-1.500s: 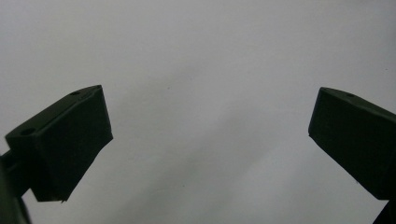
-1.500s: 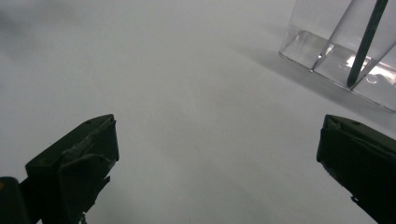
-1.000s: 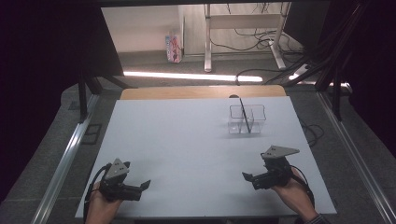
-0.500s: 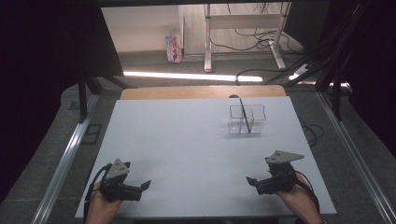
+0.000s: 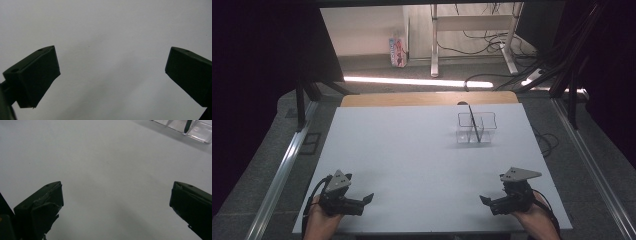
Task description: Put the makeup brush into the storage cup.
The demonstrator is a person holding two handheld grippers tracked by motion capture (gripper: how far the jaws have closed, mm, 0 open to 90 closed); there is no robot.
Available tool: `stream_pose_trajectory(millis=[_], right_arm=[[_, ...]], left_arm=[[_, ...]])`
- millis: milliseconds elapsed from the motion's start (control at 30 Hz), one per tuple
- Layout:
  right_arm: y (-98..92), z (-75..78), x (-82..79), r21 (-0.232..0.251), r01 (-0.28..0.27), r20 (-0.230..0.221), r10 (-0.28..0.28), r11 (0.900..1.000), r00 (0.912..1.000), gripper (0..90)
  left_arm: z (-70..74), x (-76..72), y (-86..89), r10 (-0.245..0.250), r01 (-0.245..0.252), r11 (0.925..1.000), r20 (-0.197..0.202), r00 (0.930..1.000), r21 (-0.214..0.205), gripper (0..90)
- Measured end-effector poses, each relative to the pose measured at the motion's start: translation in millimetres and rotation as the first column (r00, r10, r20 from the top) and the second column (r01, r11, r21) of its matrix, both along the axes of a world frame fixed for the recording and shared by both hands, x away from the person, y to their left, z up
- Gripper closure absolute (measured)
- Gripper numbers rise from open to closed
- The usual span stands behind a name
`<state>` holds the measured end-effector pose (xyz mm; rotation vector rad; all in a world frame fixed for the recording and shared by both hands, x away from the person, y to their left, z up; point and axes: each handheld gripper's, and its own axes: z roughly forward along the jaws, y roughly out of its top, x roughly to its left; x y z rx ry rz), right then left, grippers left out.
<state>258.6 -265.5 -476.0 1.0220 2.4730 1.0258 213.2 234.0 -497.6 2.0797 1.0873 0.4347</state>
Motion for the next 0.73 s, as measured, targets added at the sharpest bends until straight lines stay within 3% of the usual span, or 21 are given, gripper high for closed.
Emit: stream_pose_trajectory(millis=[333,733], right_arm=[[-3.6,-4.5,-7.0,-0.035,-0.002,-0.028,0.001,0.9994,0.9996,0.0],[-5.9,-5.4,-6.6,-0.026,0.014,-0.037,-0.015,0.9996,0.9992,0.0]], left_arm=[[-0.3,0.1,0.0,-0.001,0.001,1.0000,-0.002,1.0000,0.004,0.0],[-0.3,0.6,-0.8,0.000,0.000,1.0000,-0.002,1.0000,0.010,0.0]])
